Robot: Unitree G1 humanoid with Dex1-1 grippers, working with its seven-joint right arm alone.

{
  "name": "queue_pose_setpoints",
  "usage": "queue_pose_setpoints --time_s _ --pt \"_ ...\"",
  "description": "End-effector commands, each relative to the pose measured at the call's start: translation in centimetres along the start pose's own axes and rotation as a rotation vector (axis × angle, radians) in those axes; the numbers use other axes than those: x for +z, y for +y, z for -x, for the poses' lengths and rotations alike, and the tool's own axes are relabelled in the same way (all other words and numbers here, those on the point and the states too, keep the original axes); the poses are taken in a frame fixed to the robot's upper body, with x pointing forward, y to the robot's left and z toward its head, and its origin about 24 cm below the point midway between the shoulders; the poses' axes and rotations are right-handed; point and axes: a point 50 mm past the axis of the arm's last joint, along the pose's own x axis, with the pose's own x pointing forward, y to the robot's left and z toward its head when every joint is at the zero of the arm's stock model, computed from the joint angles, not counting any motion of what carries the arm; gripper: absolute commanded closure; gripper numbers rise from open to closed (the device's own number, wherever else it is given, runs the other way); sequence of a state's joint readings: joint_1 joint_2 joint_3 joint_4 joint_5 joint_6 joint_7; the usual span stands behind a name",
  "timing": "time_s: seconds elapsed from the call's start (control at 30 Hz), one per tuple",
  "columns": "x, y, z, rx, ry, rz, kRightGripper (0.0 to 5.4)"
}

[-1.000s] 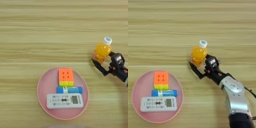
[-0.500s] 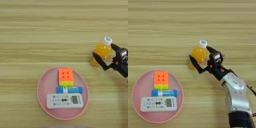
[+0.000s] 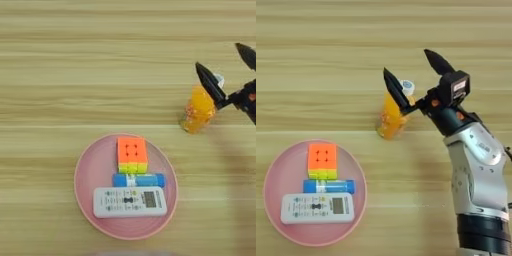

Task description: Move the objects on the table

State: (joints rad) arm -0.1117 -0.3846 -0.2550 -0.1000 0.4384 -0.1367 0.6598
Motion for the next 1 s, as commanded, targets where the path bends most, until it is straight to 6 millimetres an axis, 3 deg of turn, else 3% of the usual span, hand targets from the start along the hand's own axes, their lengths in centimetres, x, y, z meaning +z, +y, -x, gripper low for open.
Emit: queue_pose_setpoints --time_s 0.03,0.2,0.53,0.83,1.0 --pt "4.1 0.6 -1.3 0.085 -0.15 0.07 0.02" --pt "4.0 2.9 -0.6 0.256 -0.119 0.061 0.02" --pt "1.6 6.3 1.2 0.528 0.043 -0.028 0.02" --pt "-1.2 7.9 0.7 0.592 0.21 -0.007 0.02" --pt "-2.4 8.7 0.5 0.678 0.278 -0.141 0.02"
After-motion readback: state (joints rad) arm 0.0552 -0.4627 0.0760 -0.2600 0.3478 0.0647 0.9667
